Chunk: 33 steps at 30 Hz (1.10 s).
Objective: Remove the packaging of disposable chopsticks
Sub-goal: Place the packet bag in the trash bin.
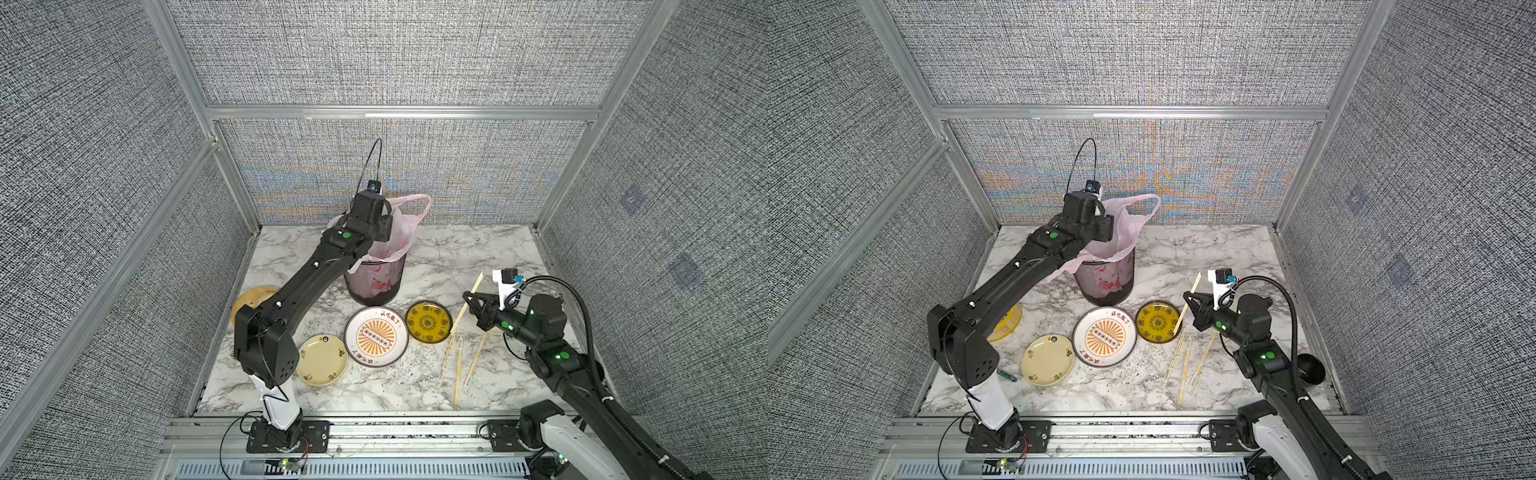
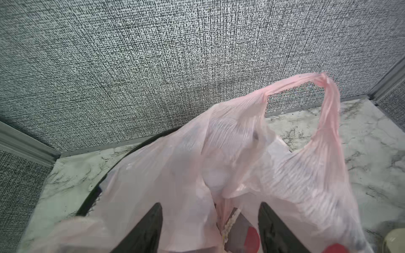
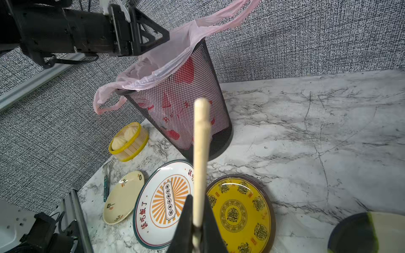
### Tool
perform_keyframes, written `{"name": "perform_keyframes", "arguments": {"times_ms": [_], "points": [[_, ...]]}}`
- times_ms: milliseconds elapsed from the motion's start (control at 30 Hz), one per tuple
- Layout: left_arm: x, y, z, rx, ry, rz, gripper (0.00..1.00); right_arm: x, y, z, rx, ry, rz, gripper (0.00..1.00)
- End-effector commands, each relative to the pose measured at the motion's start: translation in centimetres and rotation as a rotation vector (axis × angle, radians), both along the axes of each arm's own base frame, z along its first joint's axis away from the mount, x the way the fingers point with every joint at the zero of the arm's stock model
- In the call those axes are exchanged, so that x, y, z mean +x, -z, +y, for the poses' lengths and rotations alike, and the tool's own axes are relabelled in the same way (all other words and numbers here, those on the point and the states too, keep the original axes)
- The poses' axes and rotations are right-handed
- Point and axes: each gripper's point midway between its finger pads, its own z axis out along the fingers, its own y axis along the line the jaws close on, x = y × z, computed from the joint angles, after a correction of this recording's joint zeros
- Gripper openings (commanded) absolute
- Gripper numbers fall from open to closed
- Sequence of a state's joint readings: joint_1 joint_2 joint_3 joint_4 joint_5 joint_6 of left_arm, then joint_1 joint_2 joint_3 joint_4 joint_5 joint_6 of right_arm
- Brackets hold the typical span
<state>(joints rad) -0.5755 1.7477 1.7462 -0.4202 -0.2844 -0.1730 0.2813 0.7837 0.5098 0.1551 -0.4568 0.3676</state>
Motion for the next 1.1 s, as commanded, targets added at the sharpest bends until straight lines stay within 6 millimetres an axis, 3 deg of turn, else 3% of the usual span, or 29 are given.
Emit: {"name": "perform_keyframes", "arguments": {"times_ms": [0,200,333,467,533,633,733,867,1067], "points": [[-1.9,-2.9,-0.8,-0.078,0.091,-0.050,0.74,0.9,-0.7,0.2,0.021,0.001,0.006,0.00],[-7.9,-6.6,0.8,-0.215,0.189,-0.162,0.78,4.4,0.5,-0.6,0.076,-0.004,0.173,0.00],[-12.4,-6.2,0.6,-0.320,0.320,-0.149,0.81,6.9,1.9,-2.8,0.073,0.071,0.351,0.00],[-17.2,-4.0,-1.5,-0.481,0.526,-0.067,0.80,7.3,2.8,-4.7,-0.024,0.124,0.526,0.00],[-19.4,-2.4,-2.8,-0.527,0.614,-0.042,0.80,7.7,2.9,-5.9,0.015,0.136,0.574,0.00],[-22.6,0.1,-4.7,-0.566,0.751,0.001,0.80,8.5,5.0,-8.3,0.121,0.156,0.673,0.00],[-25.1,1.9,-6.2,-0.572,0.831,0.026,0.80,8.3,7.6,-10.9,0.115,0.183,0.798,0.00],[-26.8,4.2,-7.3,-0.523,0.879,0.076,0.80,9.5,9.9,-11.9,0.179,0.195,0.872,0.00],[-27.6,7.6,-8.5,-0.507,0.923,0.166,0.80,10.9,14.0,-12.9,0.154,0.213,0.989,0.00]]}}
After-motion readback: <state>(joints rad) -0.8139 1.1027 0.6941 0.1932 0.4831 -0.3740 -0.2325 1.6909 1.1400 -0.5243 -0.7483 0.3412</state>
